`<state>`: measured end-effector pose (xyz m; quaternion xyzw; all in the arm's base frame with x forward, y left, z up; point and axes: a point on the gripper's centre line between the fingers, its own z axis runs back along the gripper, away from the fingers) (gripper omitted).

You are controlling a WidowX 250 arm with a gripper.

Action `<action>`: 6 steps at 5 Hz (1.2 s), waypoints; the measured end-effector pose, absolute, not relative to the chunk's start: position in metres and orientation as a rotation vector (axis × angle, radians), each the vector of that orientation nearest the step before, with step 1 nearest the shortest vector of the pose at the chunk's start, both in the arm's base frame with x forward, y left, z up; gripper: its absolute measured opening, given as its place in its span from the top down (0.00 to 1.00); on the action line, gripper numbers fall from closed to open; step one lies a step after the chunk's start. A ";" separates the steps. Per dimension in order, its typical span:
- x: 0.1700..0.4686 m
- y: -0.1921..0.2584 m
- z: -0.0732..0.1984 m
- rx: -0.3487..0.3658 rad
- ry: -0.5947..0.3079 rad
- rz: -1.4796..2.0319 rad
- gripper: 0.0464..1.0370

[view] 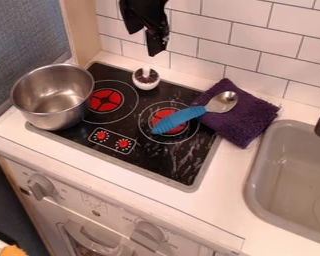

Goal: Take the silver pot to bottom right of the burner

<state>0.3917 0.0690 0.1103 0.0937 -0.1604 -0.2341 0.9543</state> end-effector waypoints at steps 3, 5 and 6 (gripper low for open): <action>0.362 0.083 0.094 0.199 -0.239 -0.428 0.04; 0.322 0.100 0.104 0.220 -0.201 -0.377 0.04; 0.304 0.106 0.096 0.209 -0.169 -0.340 0.04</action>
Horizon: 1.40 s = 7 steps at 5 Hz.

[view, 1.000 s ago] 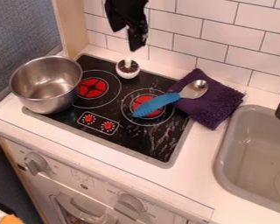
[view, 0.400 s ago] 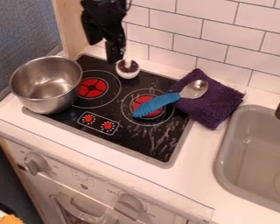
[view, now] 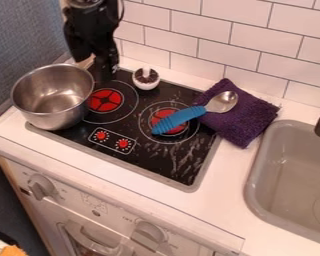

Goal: Take the silver pot to bottom right of the burner

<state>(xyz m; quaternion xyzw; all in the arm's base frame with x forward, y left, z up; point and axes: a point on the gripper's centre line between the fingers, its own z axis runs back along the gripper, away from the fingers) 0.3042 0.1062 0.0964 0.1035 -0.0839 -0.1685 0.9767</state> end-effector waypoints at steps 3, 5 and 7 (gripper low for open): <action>0.287 0.119 0.051 0.166 -0.115 -0.335 0.04; 0.295 0.129 0.035 0.195 -0.108 -0.323 0.09; 0.297 0.129 0.036 0.228 -0.108 -0.325 0.69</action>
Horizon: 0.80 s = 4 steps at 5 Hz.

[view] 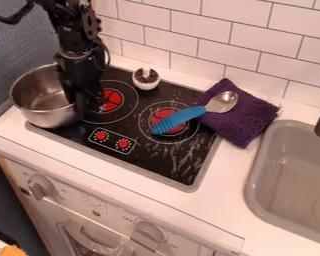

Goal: Take the silver pot to bottom right of the burner

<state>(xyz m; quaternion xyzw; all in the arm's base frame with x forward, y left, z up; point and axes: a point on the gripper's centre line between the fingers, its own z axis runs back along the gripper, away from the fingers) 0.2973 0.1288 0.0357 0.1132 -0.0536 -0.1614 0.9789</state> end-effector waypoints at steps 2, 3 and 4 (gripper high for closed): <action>0.290 0.129 0.035 0.244 -0.087 -0.319 0.97; 0.290 0.129 0.035 0.251 -0.079 -0.330 0.97; 0.290 0.130 0.037 0.265 -0.083 -0.333 0.97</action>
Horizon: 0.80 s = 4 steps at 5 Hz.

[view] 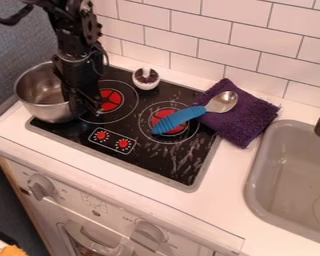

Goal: Take the silver pot to bottom right of the burner

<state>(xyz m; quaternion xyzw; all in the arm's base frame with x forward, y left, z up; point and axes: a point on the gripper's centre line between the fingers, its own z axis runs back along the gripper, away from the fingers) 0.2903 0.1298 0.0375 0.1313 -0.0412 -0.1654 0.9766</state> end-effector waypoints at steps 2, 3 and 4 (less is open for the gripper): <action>0.305 0.112 0.077 0.335 -0.194 -0.397 0.97; 0.303 0.091 0.097 0.359 -0.259 -0.454 0.97; 0.297 0.062 0.106 0.343 -0.318 -0.548 0.97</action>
